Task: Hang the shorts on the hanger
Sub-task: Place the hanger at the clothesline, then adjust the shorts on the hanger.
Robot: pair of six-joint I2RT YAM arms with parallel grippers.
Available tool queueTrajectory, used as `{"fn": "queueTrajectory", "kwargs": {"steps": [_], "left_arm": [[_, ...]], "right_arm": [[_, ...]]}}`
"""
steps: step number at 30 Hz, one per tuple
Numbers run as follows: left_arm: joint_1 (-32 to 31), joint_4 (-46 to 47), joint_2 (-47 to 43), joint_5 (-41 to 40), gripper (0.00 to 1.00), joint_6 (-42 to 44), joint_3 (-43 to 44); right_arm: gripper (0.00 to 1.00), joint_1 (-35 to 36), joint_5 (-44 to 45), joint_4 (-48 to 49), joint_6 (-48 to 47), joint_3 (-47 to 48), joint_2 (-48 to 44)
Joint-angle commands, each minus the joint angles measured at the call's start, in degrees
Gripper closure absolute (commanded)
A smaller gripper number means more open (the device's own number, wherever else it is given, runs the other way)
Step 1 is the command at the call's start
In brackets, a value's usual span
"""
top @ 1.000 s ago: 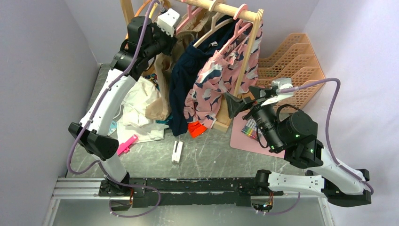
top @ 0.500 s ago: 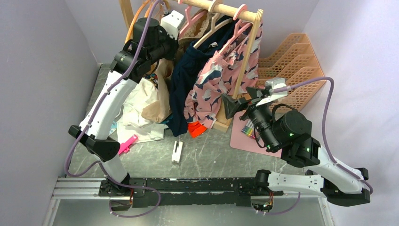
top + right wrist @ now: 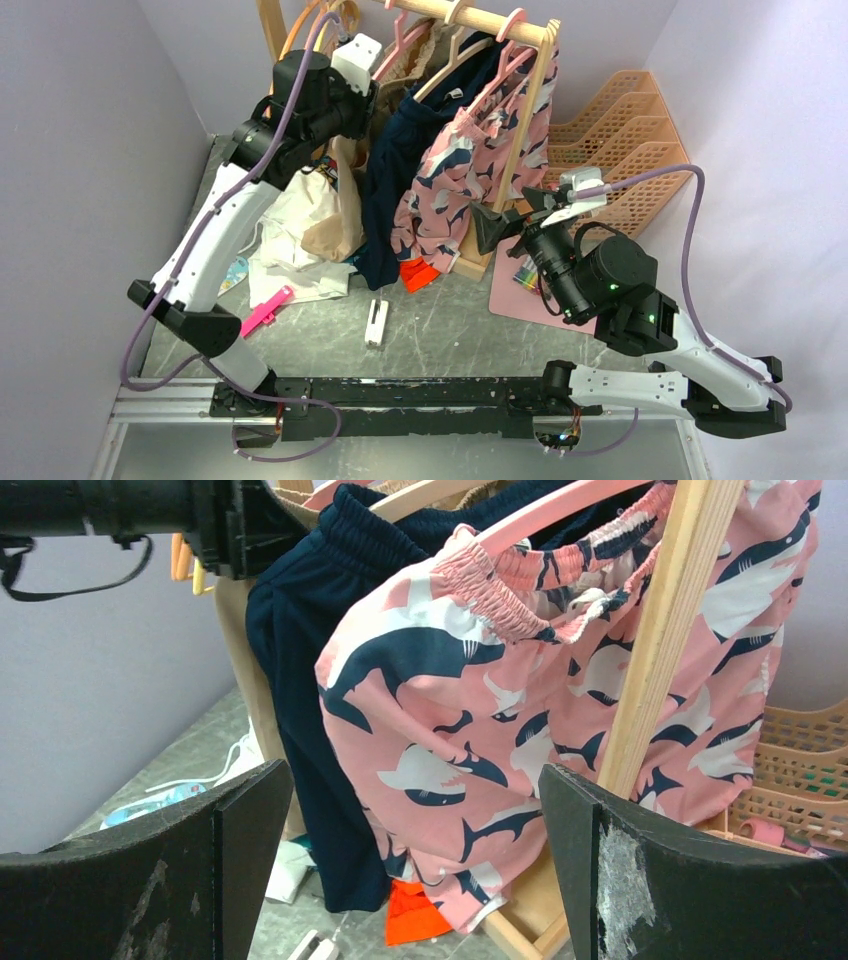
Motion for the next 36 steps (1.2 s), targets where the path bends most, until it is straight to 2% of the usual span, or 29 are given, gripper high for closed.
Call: {"fn": "queueTrajectory", "kwargs": {"steps": [1, 7, 8, 9, 10, 16, 22, 28, 36], "left_arm": [[-0.5, -0.6, -5.1, -0.8, 0.52, -0.5, -2.1], [-0.5, 0.4, -9.5, 2.4, 0.27, -1.2, -6.0], [-0.5, 0.4, -10.2, 2.7, 0.12, -1.2, -6.9], [-0.5, 0.2, -10.8, 2.9, 0.07, -1.1, -8.0], [-0.5, 0.0, -11.4, 2.8, 0.06, -1.0, -9.0], [-0.5, 0.5, -16.7, -2.7, 0.05, -2.0, -18.5], [-0.5, 2.1, -24.9, -4.7, 0.04, -5.2, -28.6], [0.0, 6.6, -32.3, -3.9, 0.05, -9.9, -42.1], [2.8, 15.5, -33.6, 2.7, 0.10, -15.0, -55.2]], "right_arm": [[0.02, 0.0, 1.3, -0.4, 0.5, -0.6, -0.7], [0.02, 0.0, 0.8, -0.7, 0.9, -0.1, -0.2], [0.02, 0.0, 0.7, -0.8, 1.0, 0.1, -0.1], [0.02, 0.1, 0.7, -1.0, 1.1, 0.3, -0.1], [0.02, 0.0, 0.7, -1.2, 1.2, 0.5, -0.1], [0.02, 0.0, 0.9, -2.6, 2.5, 0.8, -0.7], [0.02, 0.1, 1.5, -3.8, 4.1, 0.3, -1.6], [0.02, 0.1, 1.2, -4.1, 5.3, -0.3, -2.1], [0.02, 0.0, 0.6, -5.1, 7.1, -0.7, -2.6]]}}
